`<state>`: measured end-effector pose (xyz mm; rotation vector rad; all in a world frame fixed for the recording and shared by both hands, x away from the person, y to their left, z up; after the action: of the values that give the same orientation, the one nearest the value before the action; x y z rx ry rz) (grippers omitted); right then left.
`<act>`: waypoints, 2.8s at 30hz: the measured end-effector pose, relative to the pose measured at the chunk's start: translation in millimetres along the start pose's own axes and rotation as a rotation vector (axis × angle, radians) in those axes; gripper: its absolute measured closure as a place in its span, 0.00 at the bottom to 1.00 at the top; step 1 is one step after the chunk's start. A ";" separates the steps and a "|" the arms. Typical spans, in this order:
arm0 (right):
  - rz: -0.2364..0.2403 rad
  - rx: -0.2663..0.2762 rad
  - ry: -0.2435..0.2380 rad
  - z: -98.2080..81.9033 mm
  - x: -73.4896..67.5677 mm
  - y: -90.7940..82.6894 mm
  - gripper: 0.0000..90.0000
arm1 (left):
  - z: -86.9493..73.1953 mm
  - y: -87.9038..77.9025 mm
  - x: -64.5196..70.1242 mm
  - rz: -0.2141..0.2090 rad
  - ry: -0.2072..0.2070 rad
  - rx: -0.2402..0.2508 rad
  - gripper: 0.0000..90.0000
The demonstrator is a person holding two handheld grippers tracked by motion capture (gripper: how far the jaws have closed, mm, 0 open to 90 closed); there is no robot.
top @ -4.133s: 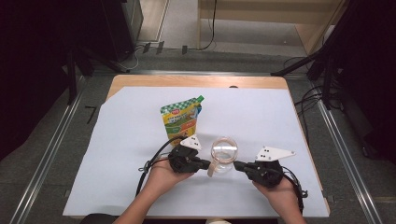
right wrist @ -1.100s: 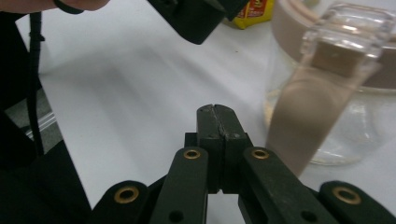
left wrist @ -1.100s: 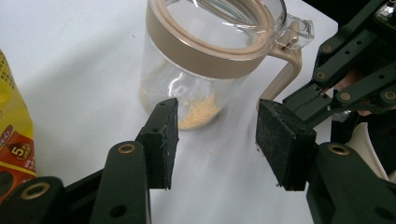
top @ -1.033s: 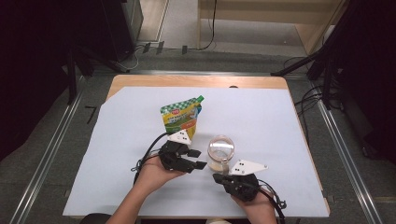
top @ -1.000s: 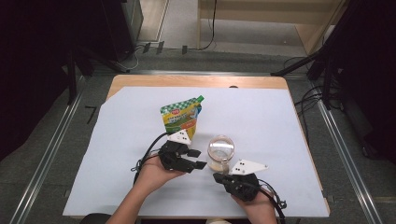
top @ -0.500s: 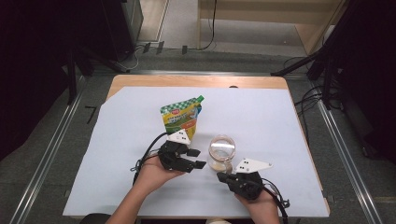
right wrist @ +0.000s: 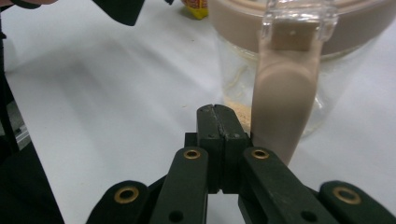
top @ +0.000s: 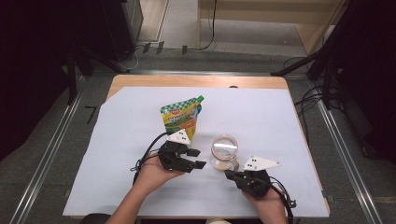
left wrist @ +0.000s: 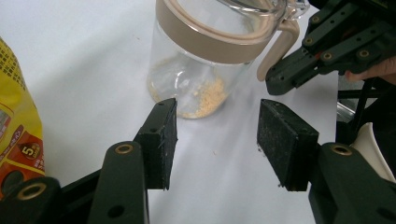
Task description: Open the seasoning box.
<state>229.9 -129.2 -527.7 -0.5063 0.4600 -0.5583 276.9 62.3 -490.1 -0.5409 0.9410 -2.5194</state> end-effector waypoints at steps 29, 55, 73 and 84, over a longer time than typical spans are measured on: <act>-0.087 0.015 0.050 2.8 52.0 -23.7 1.00 | 0.9 5.2 2.1 -0.014 0.004 -0.002 0.53; -0.035 -0.020 0.031 23.2 90.9 -34.2 1.00 | 53.2 28.5 8.3 -0.047 0.121 -0.018 0.48; -0.121 0.022 0.130 25.5 109.2 -37.7 1.00 | 70.9 58.8 -4.2 -0.029 0.137 -0.024 0.17; -0.144 -0.001 0.134 19.6 112.2 -30.7 1.00 | 69.4 79.9 -2.2 -0.026 0.182 -0.010 0.12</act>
<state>313.5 -212.5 -525.4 -0.5076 0.5539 -0.7332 330.3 -28.9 -496.5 -0.3320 1.0175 -2.6229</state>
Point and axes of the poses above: each handheld gripper's, and its own axes: y roughly forward along the jaws, z roughly out of its top, x roughly to its right, the point moved 6 cm from there along y, roughly forward along the jaws, and after that the axes turned 4 degrees about z, right-handed, at the moved point
